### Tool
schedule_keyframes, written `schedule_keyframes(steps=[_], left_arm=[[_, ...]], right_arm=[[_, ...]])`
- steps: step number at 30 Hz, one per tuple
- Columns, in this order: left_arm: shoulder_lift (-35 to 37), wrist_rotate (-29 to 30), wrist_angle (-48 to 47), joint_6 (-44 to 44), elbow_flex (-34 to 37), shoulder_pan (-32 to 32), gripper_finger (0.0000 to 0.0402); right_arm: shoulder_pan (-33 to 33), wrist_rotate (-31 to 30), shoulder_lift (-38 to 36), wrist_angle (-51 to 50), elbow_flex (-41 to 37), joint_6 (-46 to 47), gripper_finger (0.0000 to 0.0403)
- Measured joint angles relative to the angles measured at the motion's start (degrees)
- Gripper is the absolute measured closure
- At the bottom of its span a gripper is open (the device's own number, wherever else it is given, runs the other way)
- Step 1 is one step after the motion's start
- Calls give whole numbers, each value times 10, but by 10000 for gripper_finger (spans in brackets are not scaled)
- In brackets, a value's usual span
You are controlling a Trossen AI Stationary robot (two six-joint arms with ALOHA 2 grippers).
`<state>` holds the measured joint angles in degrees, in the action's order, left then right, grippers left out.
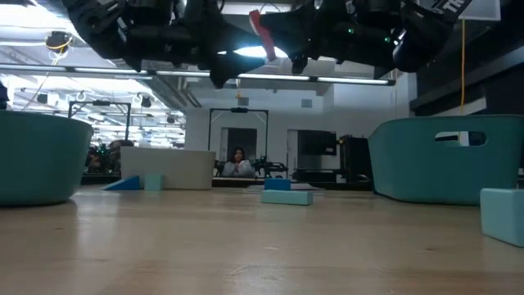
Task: Sort & place blocks by color
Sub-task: Put the red block into the gray bin
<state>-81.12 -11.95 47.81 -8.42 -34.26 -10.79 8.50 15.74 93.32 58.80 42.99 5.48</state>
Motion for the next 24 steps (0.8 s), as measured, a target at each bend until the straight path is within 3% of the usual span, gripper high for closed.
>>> schedule_keyframes(steps=[24], left_arm=[[-3,9,-1,18,-37,12,152]], right_arm=[[0,-6,1,2,0,0,299]])
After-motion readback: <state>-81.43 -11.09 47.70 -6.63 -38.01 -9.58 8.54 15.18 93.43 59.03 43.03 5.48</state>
